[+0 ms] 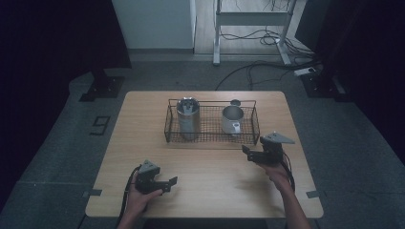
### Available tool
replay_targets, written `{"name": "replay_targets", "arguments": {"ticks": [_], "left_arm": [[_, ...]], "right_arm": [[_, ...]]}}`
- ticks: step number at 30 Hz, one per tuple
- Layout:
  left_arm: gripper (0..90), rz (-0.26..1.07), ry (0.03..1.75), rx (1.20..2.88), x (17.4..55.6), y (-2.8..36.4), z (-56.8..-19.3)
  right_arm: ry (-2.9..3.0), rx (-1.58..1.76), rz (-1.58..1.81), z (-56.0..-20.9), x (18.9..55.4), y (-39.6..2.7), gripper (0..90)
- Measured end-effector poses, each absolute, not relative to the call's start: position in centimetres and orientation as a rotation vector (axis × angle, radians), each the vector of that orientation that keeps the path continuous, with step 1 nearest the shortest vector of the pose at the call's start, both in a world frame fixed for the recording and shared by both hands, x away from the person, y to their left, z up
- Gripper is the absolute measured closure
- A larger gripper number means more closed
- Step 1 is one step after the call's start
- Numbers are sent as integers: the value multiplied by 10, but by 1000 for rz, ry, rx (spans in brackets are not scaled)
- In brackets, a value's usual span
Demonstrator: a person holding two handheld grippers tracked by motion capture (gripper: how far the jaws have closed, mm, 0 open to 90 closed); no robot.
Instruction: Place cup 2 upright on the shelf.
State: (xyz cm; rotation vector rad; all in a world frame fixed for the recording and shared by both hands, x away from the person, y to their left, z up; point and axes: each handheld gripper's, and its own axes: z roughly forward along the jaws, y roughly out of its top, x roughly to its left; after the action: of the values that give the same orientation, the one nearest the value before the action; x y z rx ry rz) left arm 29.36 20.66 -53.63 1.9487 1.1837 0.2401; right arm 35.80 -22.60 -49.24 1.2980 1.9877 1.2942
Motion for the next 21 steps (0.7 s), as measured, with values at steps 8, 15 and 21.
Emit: {"name": "replay_targets", "arguments": {"ticks": [8,15,21], "left_arm": [[93,236,1181,1962,293,203,-539],[103,240,1184,1966,293,202,-540],[105,242,1186,1961,293,204,-539]], "right_arm": [[2008,1333,1266,-514,332,-238,130],[2044,1356,1224,-531,321,-244,132],[2051,1358,1202,-537,320,-244,133]]}}
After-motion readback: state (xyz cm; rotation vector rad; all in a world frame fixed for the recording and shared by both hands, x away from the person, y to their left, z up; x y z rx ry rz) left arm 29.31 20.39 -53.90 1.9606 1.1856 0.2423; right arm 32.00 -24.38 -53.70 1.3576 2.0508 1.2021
